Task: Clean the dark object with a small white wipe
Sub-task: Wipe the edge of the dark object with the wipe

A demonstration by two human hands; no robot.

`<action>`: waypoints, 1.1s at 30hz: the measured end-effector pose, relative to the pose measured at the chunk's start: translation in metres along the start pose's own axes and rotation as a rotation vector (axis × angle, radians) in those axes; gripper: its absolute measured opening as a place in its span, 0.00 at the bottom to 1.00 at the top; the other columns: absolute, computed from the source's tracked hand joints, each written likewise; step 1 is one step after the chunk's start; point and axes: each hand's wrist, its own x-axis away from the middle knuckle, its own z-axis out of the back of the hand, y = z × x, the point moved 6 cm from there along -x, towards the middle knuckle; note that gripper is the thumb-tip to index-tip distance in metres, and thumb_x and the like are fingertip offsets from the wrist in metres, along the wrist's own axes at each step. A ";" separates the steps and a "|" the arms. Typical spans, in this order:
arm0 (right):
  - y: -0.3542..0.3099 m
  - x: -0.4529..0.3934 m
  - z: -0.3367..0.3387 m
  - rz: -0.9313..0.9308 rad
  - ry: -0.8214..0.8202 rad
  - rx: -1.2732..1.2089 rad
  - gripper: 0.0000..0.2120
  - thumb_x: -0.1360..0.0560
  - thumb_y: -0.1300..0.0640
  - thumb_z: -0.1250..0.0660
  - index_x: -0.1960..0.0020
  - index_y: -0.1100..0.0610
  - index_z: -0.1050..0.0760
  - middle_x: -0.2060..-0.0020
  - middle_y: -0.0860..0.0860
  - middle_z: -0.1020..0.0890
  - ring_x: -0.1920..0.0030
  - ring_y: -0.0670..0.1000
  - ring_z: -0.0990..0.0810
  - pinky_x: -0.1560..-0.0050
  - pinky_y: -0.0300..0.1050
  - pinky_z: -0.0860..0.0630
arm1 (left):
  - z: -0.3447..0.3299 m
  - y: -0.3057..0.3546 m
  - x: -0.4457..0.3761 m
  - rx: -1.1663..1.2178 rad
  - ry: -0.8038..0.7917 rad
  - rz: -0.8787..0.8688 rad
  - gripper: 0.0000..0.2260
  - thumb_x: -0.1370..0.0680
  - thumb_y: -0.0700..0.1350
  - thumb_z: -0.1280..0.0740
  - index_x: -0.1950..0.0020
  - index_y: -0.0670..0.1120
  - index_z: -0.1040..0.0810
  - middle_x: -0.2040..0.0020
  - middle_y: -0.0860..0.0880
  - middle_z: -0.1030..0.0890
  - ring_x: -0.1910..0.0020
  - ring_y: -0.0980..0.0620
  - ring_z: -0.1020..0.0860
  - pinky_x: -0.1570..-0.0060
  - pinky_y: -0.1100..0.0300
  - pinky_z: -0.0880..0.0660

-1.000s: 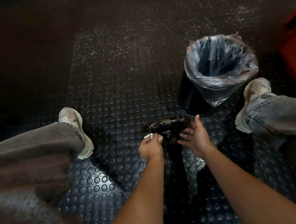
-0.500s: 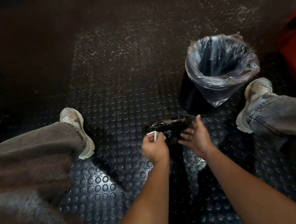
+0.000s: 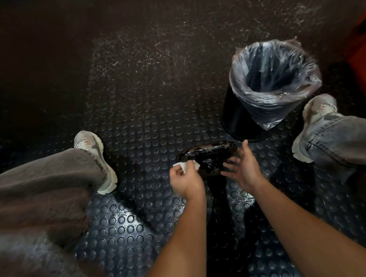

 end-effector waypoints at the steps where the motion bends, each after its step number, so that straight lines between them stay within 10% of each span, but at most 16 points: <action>1: 0.000 0.000 0.000 0.000 0.004 -0.005 0.37 0.22 0.28 0.50 0.24 0.52 0.33 0.33 0.59 0.24 0.36 0.61 0.24 0.47 0.59 0.20 | -0.001 0.006 0.007 -0.057 -0.015 -0.096 0.06 0.28 0.41 0.26 0.56 0.45 0.22 0.63 0.50 0.18 0.67 0.55 0.22 0.68 0.62 0.26; 5: -0.001 0.002 -0.001 -0.001 0.000 -0.006 0.38 0.22 0.27 0.50 0.24 0.51 0.34 0.33 0.58 0.24 0.36 0.61 0.24 0.48 0.59 0.20 | -0.006 0.007 0.009 -0.235 -0.088 -0.241 0.05 0.29 0.41 0.26 0.62 0.47 0.21 0.69 0.53 0.20 0.71 0.57 0.26 0.71 0.63 0.30; 14: -0.003 0.005 0.000 0.004 -0.009 0.015 0.41 0.24 0.26 0.49 0.21 0.52 0.37 0.32 0.58 0.25 0.36 0.61 0.24 0.47 0.59 0.19 | 0.005 -0.029 -0.008 0.153 -0.042 0.513 0.05 0.27 0.37 0.26 0.55 0.40 0.21 0.58 0.47 0.15 0.60 0.54 0.16 0.53 0.60 0.22; 24: -0.003 0.006 -0.004 -0.011 0.015 -0.027 0.37 0.21 0.29 0.50 0.23 0.53 0.35 0.33 0.58 0.25 0.35 0.62 0.25 0.43 0.62 0.21 | -0.008 0.002 0.010 -0.141 -0.058 -0.110 0.05 0.29 0.42 0.25 0.61 0.46 0.21 0.66 0.53 0.20 0.66 0.53 0.24 0.72 0.68 0.31; 33: -0.006 0.008 -0.002 -0.001 0.007 -0.016 0.36 0.20 0.31 0.51 0.20 0.53 0.41 0.41 0.55 0.25 0.36 0.62 0.25 0.39 0.64 0.23 | 0.001 -0.026 -0.005 0.296 -0.077 0.589 0.03 0.25 0.34 0.28 0.55 0.37 0.21 0.56 0.46 0.19 0.61 0.55 0.19 0.54 0.65 0.21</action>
